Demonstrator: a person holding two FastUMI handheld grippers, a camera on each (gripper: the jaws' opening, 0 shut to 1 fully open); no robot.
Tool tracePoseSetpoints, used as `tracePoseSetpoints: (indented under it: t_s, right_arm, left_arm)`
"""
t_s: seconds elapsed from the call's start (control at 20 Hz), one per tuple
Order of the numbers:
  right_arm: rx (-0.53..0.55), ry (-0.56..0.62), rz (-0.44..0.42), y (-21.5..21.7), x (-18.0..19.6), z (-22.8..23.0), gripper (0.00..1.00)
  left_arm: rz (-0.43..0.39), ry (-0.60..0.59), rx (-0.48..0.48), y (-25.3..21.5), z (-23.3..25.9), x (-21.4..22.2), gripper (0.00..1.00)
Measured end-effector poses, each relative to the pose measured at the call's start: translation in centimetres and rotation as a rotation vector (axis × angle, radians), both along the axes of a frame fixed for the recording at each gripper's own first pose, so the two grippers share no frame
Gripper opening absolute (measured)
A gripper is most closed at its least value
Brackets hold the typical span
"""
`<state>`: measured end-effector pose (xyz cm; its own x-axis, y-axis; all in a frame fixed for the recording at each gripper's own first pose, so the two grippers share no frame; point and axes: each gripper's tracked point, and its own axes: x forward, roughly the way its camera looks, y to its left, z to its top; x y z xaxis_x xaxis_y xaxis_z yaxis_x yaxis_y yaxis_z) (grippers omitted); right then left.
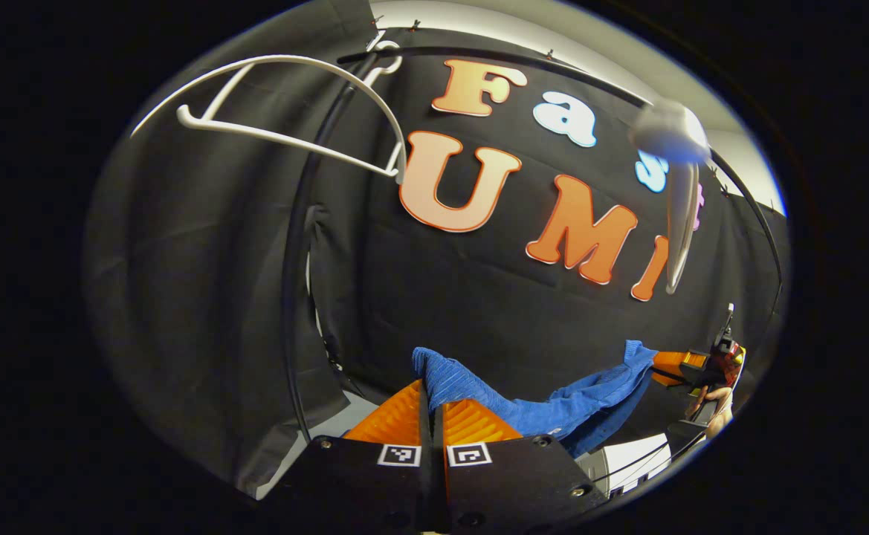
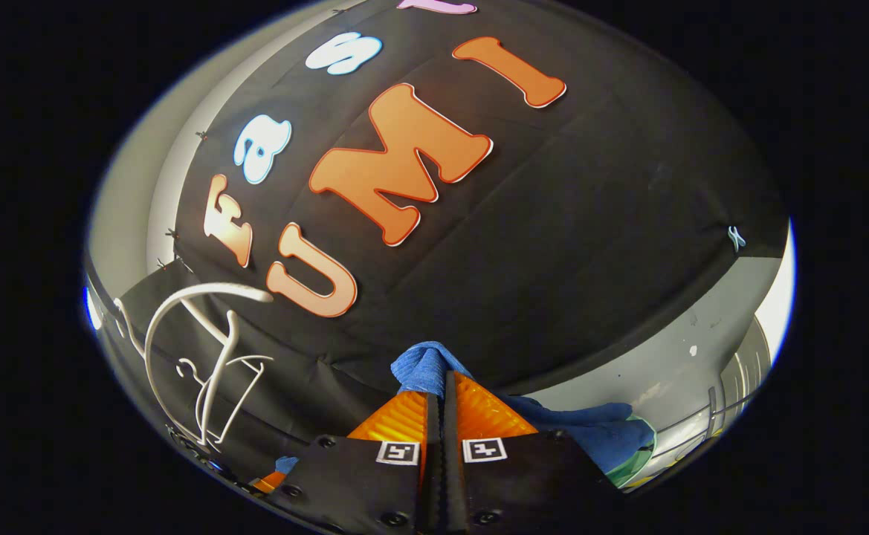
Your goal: Grasp the clothes on the hanger with both hands and then place them into the laundry hamper below.
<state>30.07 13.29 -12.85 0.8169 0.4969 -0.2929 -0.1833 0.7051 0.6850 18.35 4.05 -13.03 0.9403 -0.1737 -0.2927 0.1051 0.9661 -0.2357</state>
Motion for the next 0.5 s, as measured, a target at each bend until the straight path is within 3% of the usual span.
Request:
tracePoseSetpoints:
  t_s: [0.5]
  right_arm:
    - [-0.165,-0.016,0.031,1.1,-4.0,-2.9,0.08]
  left_arm:
    - [-0.135,0.032,0.009,-7.3,-2.0,0.2,0.00]
